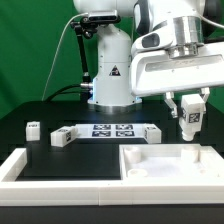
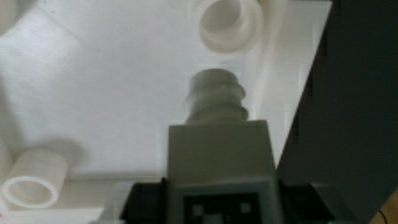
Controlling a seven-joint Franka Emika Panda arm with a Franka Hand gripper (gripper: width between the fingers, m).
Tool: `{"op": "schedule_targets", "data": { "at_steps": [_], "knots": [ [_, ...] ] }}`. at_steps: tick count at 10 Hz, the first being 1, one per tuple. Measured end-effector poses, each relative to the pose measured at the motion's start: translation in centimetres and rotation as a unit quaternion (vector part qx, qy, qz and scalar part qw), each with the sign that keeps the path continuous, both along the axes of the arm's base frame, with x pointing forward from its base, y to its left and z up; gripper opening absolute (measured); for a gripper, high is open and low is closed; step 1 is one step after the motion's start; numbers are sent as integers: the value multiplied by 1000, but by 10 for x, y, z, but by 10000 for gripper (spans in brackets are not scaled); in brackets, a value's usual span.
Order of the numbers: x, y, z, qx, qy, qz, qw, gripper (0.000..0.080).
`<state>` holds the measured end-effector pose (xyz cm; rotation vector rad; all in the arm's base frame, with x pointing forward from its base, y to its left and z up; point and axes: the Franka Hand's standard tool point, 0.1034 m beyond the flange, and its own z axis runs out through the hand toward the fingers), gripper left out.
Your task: Assemble one leg
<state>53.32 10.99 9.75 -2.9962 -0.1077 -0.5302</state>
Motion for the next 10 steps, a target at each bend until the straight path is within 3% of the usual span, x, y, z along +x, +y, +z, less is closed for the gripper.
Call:
{"op": "schedule_targets", "data": {
  "at_steps": [1,4,6,10],
  "knots": [
    [5,1,-5,-3,3,9,1000,287],
    [43,9,0,-1,-22,23,999,287],
    [60,12,-2,3,-81,22,996,287],
    [66,9,-11,-1,-65,26,998,287]
  ]
}}
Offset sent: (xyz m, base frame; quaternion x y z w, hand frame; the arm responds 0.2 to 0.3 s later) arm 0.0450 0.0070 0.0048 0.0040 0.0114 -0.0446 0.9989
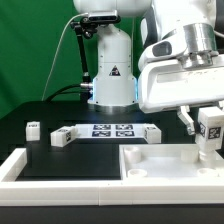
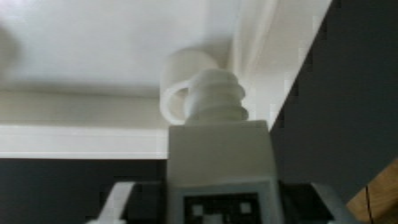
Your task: Assemble one leg
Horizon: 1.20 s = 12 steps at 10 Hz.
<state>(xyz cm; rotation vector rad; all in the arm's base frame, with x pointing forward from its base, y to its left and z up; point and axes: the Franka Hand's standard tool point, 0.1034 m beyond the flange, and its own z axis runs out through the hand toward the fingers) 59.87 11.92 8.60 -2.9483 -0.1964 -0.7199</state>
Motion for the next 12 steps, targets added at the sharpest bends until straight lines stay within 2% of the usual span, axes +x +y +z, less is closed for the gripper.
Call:
{"op": "schedule_targets", "data": {
  "at_steps": [1,5,9,12],
  "knots": [
    [-1,-1,-4,-1,3,0,1000,287],
    [0,-1,-4,-2,3,2,1000,287],
    [23,-6,-5,-10,-24,15,1000,287],
    [26,-7,-8,-10,-25,15,1000,287]
  ]
}}
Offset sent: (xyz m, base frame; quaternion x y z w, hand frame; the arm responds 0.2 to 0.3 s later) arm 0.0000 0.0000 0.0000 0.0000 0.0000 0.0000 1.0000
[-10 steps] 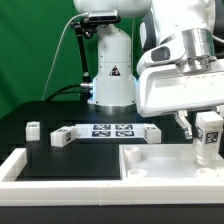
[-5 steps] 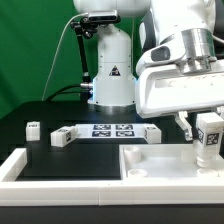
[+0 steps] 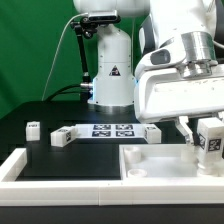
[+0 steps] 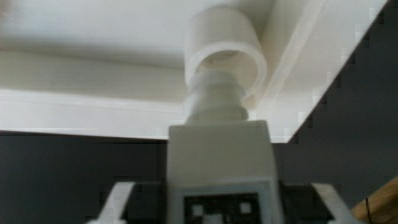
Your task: Assemble one leg
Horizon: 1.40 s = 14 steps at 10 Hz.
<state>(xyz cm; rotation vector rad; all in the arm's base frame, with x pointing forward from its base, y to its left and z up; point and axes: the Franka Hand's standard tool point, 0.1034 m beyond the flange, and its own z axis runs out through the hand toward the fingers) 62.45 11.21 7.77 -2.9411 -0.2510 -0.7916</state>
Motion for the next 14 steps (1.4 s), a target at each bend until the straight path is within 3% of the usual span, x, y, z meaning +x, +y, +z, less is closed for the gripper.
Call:
{"op": "schedule_targets", "data": {
  "at_steps": [6,9,14],
  "knots": [
    [-2,3,-2,4,-46,-3,999,287],
    [-2,0,7,1,-40,-2,999,287],
    [-14,4,-3,1,-34,1,999,287]
  ]
}}
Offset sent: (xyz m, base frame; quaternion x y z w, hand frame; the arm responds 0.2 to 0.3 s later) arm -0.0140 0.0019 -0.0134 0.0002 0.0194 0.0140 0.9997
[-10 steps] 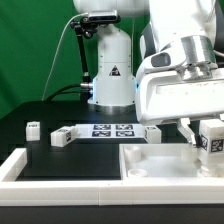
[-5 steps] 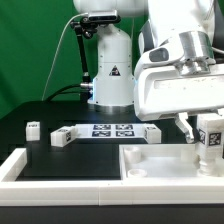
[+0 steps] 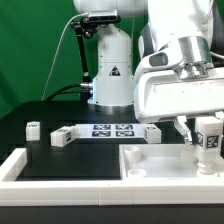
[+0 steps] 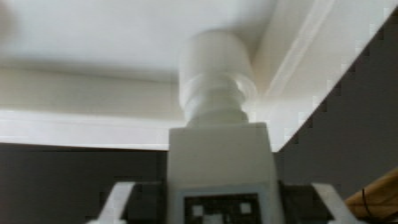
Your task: Assemble one leg
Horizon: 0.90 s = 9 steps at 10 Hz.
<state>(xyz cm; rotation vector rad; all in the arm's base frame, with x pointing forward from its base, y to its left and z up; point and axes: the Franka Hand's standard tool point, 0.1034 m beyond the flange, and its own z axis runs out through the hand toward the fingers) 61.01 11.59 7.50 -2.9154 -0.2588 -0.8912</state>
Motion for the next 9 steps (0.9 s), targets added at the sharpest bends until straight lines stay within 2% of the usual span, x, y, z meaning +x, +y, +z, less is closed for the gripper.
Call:
{"op": "schedule_targets", "data": {
  "at_steps": [2,6,9],
  "knots": [
    [1,2,-2,1,1,1,1000,287],
    [-2,-2,-16,-2,7,1,1000,287],
    [-1,-5,-17,-4,4,1,1000,287]
  ]
}}
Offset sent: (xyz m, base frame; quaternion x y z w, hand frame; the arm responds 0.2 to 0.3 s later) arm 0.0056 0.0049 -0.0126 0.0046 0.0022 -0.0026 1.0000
